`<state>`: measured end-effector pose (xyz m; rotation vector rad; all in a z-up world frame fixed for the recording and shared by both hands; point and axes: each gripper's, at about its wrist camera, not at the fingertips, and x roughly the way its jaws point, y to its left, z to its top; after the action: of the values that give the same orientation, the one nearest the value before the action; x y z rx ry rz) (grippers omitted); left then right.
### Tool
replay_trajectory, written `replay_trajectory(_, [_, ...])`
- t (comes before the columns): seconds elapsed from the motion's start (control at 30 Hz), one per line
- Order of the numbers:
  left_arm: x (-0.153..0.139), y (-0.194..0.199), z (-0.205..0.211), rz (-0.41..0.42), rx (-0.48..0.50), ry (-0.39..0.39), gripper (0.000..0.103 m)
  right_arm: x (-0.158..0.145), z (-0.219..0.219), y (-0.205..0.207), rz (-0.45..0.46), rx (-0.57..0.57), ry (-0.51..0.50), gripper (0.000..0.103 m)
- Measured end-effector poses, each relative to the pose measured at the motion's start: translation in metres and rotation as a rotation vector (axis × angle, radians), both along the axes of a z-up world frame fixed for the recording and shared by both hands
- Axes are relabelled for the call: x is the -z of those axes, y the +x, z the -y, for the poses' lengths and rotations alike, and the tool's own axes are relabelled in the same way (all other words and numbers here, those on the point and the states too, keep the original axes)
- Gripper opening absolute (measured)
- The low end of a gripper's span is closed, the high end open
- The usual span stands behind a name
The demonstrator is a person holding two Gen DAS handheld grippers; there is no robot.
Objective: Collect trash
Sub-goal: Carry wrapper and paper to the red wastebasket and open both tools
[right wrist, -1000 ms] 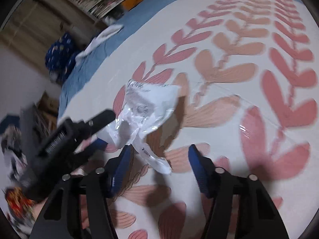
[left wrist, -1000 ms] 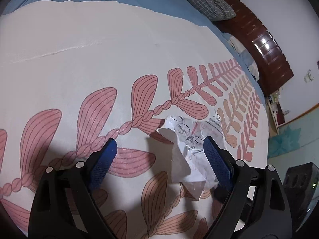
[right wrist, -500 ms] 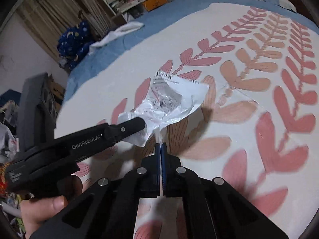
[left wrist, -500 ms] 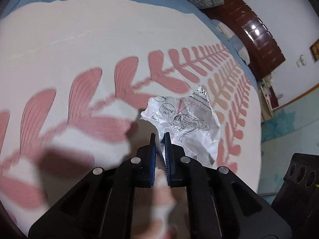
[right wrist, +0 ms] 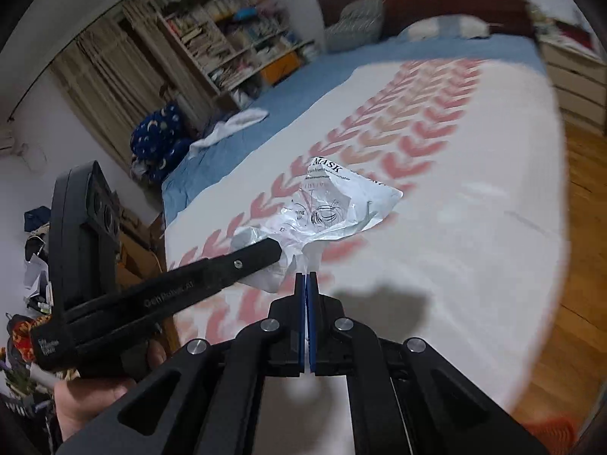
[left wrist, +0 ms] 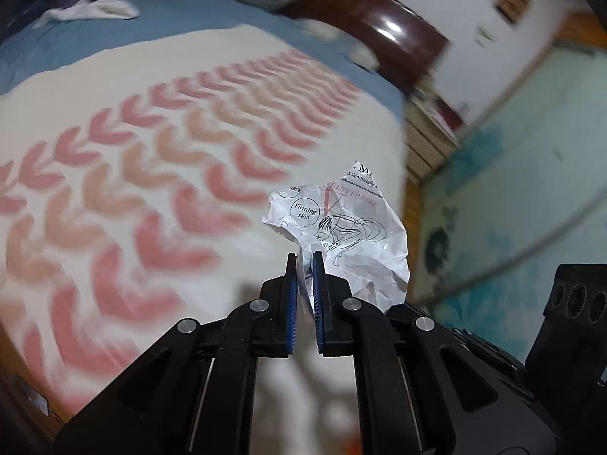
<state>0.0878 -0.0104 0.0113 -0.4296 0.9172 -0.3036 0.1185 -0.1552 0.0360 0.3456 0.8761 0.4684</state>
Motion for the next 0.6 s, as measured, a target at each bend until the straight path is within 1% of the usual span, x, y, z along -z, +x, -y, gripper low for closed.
replay_trajectory(0.07, [-0.007, -0.037, 0.043, 0.010, 0.078, -0.003, 0.007, -0.006, 0.049, -0.056, -0.004, 0.048, -0.001, 0.002])
replay_trajectory(0.13, [-0.009, -0.068, 0.082, 0.003, 0.151, -0.007, 0.007, -0.008, 0.087, -0.095, -0.013, 0.092, 0.008, 0.002])
replay_trajectory(0.17, [-0.009, -0.084, 0.104, 0.002, 0.188, 0.002, 0.007, -0.008, 0.119, -0.130, -0.017, 0.138, 0.009, 0.002])
replay_trajectory(0.27, [-0.008, -0.128, 0.166, 0.004, 0.299, 0.032, 0.007, -0.004, 0.177, -0.194, -0.023, 0.223, 0.005, 0.002])
replay_trajectory(0.3, [-0.007, -0.141, 0.186, 0.012, 0.335, 0.049, 0.007, 0.000, 0.202, -0.223, -0.034, 0.257, -0.002, 0.002])
replay_trajectory(0.33, [-0.004, -0.160, 0.217, 0.030, 0.382, 0.082, 0.007, 0.005, 0.224, -0.247, -0.048, 0.292, -0.005, 0.003])
replay_trajectory(0.37, [-0.001, -0.170, 0.235, 0.030, 0.410, 0.096, 0.007, 0.012, 0.244, -0.271, -0.065, 0.327, -0.002, 0.003])
replay_trajectory(0.47, [0.017, -0.205, 0.300, 0.018, 0.528, 0.146, 0.007, 0.035, 0.288, -0.324, -0.099, 0.407, -0.009, 0.003])
replay_trajectory(0.53, [0.029, -0.219, 0.328, -0.002, 0.579, 0.160, 0.007, 0.057, 0.310, -0.348, -0.134, 0.470, 0.005, 0.003])
replay_trajectory(0.6, [0.044, -0.228, 0.352, -0.024, 0.618, 0.204, 0.007, 0.079, 0.326, -0.369, -0.154, 0.533, 0.010, 0.003])
